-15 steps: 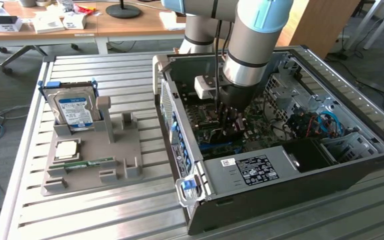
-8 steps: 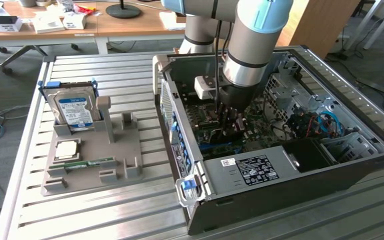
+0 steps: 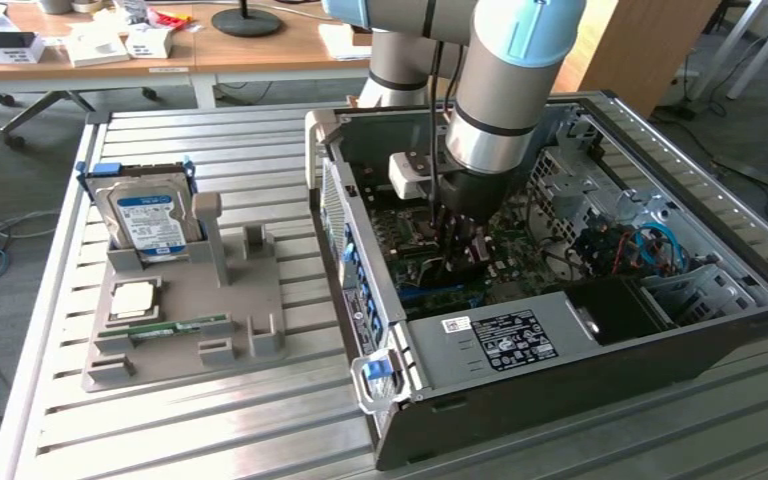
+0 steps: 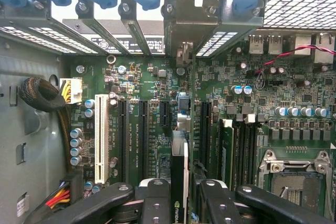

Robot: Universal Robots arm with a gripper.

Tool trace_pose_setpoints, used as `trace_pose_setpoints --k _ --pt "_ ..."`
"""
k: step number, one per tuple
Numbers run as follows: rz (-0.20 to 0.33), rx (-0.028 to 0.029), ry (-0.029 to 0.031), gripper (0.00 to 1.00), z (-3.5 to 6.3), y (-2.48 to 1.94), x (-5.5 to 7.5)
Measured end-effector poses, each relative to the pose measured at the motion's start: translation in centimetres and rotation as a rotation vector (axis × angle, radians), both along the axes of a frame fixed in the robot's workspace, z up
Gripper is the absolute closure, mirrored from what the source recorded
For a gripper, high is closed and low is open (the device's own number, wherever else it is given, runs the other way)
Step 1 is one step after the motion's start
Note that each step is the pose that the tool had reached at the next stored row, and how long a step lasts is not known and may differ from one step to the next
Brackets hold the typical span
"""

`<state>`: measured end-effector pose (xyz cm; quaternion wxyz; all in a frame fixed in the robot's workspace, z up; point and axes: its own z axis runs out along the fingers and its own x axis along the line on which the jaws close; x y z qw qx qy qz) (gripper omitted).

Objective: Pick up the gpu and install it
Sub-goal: 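Insert the gpu into the slot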

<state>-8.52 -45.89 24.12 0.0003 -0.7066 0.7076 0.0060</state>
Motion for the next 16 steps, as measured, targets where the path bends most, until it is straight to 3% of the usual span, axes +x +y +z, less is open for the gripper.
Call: trace_pose_setpoints --k 16 --pt "0.001 -0.0001 -0.0077 0.74 0.0 0.0 -0.26"
